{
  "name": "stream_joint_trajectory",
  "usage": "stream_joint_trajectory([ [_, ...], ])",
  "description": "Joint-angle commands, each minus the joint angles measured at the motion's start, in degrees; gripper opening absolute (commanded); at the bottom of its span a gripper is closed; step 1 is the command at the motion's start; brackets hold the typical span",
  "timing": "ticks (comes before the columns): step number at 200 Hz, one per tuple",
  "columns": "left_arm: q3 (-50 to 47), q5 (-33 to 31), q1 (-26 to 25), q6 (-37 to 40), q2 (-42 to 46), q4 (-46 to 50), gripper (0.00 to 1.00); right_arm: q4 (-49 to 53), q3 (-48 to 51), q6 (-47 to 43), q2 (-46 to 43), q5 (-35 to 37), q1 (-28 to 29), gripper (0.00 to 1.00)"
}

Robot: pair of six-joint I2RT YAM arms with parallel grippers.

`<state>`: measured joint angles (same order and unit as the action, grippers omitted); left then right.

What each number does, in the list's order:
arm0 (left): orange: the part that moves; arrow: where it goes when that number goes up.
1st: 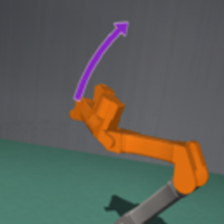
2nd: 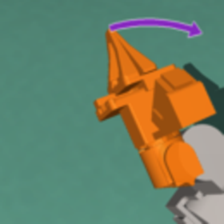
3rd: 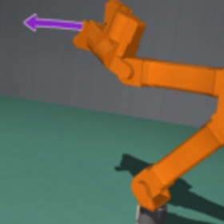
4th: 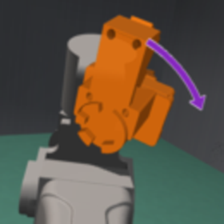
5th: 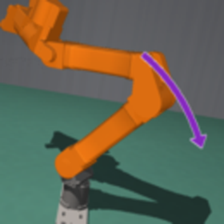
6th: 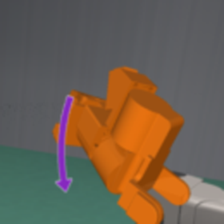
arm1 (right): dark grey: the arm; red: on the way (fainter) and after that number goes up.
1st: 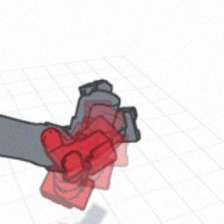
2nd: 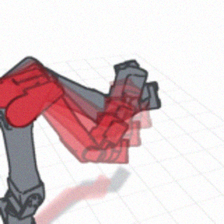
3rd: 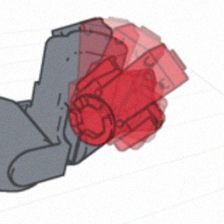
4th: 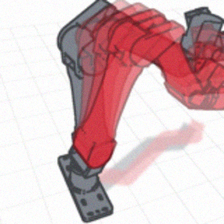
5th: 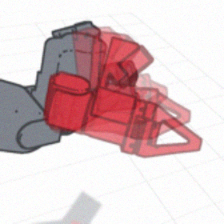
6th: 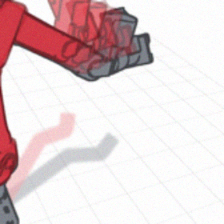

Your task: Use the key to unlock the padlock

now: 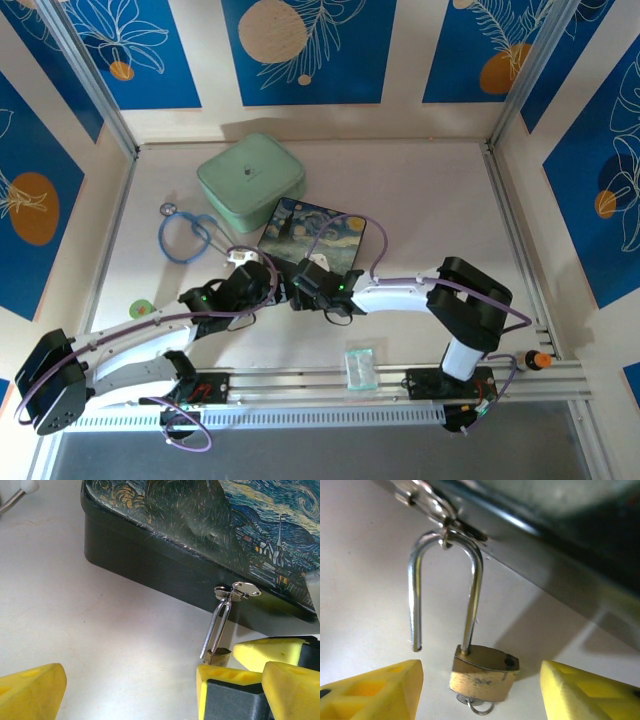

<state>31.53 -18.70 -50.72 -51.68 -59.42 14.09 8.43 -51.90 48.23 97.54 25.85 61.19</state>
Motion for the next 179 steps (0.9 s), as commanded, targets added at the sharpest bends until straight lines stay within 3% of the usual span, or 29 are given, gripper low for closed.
stream_joint_trajectory([
  [1, 0.02, -1.44, 0.71, 1.22, 0.53, 0.14, 0.99, 2.03, -1.44, 1.69, 1.7, 2.38, 0.23, 0.65],
  [131, 1.52, -3.6, 0.89, 4.07, -0.69, 1.21, 0.99, 3.46, -2.33, 1.25, 4.87, 3.85, 0.75, 0.39],
  [179, 4.59, -6.25, 1.06, 12.44, -2.49, 2.86, 0.99, 3.12, 1.86, 1.34, 0.69, 2.53, 0.34, 0.31],
])
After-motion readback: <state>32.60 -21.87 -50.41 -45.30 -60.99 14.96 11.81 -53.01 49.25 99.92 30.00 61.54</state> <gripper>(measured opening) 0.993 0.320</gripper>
